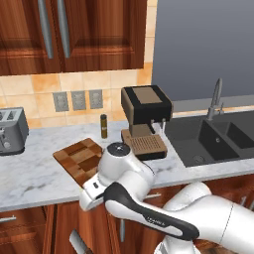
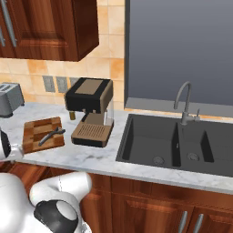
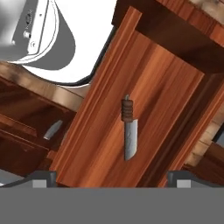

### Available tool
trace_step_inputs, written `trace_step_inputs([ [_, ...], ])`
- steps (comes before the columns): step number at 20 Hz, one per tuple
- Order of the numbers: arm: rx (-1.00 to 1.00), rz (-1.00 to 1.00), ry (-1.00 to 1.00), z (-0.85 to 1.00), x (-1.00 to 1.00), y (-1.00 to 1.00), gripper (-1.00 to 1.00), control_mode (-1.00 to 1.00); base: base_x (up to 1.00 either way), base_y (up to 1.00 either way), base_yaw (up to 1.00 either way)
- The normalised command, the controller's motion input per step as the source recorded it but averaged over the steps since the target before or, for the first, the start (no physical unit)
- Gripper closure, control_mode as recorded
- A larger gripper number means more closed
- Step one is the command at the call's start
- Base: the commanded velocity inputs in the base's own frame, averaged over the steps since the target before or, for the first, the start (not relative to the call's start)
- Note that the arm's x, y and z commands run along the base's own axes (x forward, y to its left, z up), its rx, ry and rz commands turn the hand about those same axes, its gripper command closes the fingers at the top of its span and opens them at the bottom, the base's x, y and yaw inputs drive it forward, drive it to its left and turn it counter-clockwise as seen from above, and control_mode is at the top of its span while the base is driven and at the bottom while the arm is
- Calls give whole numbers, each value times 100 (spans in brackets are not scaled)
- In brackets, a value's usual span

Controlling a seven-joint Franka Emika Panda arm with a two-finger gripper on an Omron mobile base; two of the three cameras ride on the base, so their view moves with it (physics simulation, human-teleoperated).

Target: Open the drawer on the left and place the cutting tools on the cutting board.

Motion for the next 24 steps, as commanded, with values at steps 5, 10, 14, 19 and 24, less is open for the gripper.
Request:
trace_step_inputs([
  [5, 0, 0, 0, -32, 0, 52, -100, -100, 0, 0, 0],
  [10, -5, 1, 2, -42, 0, 47, -100, -100, 0, 0, 0],
  [14, -15, 4, 5, -63, 0, 9, -100, -100, 0, 0, 0],
  [19, -13, 4, 1, -63, -3, 0, -100, -100, 0, 0, 0],
  [24, -4, 3, 2, -58, -8, 0, -100, -100, 0, 0, 0],
])
